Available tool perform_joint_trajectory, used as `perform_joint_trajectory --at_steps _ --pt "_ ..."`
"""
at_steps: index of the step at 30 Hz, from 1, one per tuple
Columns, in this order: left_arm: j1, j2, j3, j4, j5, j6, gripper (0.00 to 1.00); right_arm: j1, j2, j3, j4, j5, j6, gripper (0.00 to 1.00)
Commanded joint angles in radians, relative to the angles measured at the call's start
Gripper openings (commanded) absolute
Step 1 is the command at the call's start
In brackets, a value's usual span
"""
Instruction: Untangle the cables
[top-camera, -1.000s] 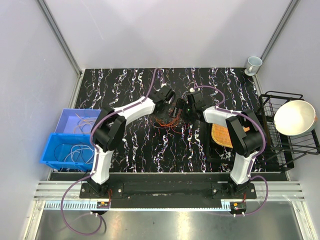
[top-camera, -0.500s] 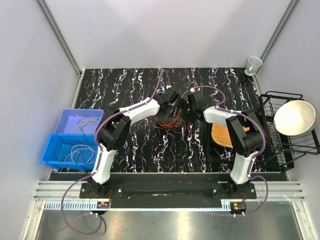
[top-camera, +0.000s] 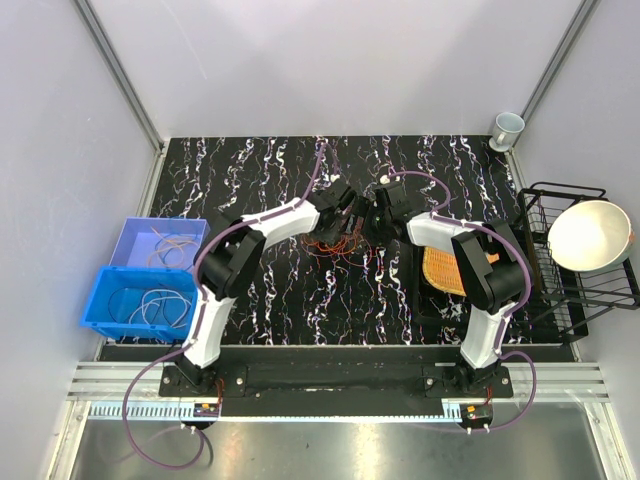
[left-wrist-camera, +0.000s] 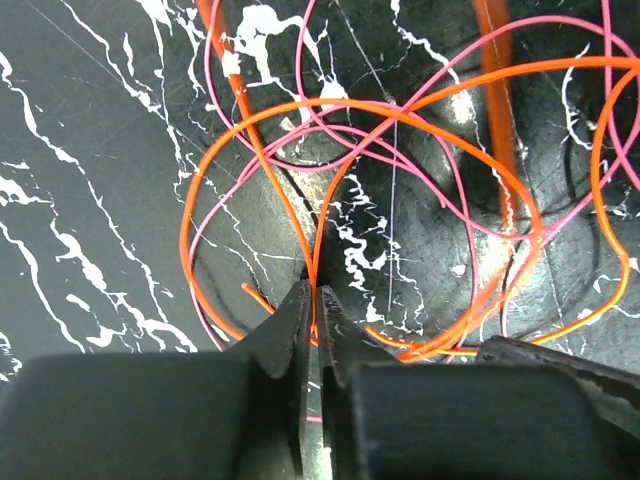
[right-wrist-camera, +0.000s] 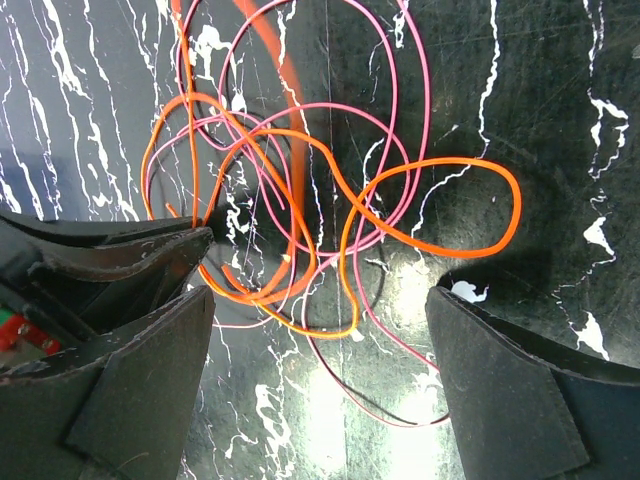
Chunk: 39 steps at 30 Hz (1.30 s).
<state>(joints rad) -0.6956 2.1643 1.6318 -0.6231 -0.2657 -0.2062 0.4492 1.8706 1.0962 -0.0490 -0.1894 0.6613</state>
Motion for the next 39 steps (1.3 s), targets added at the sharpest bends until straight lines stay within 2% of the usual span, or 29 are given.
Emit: perform_joint_trajectory --at_steps 1,7,15,20,25,27,33,39 --pt "0.007 -0.041 -0.069 0.040 0.017 -0.019 0.00 -0.003 0.022 0.025 -0.008 -0.004 -0.006 0.92" --pt "0.030 -0.095 -0.087 0.030 0.022 -0.036 0.00 -0.003 0.027 0.025 -0.006 -0.004 -0.006 0.92" --pt "0.036 -0.265 0.104 -0.101 0.022 -0.006 0.00 -0.003 0.029 0.028 -0.006 -0.007 -0.006 0.92" --pt "0.033 -0.371 0.255 -0.167 0.069 -0.007 0.00 -0.003 0.028 0.027 -0.006 -0.004 -0.006 0.92" --pt "0.030 -0.530 0.321 -0.191 0.141 -0.006 0.00 -0.003 0.033 0.028 -0.006 -0.008 -0.006 0.92" --pt "0.030 -0.611 0.309 -0.172 0.151 -0.007 0.00 -0.004 0.035 0.031 -0.006 -0.013 -0.008 0.92" --pt "0.033 -0.774 0.131 -0.076 0.131 -0.015 0.00 -0.003 0.042 0.033 -0.008 -0.021 -0.006 0.92" --pt "0.033 -0.801 -0.088 -0.047 0.074 -0.048 0.00 -0.003 0.036 0.030 -0.006 -0.018 -0.009 0.92"
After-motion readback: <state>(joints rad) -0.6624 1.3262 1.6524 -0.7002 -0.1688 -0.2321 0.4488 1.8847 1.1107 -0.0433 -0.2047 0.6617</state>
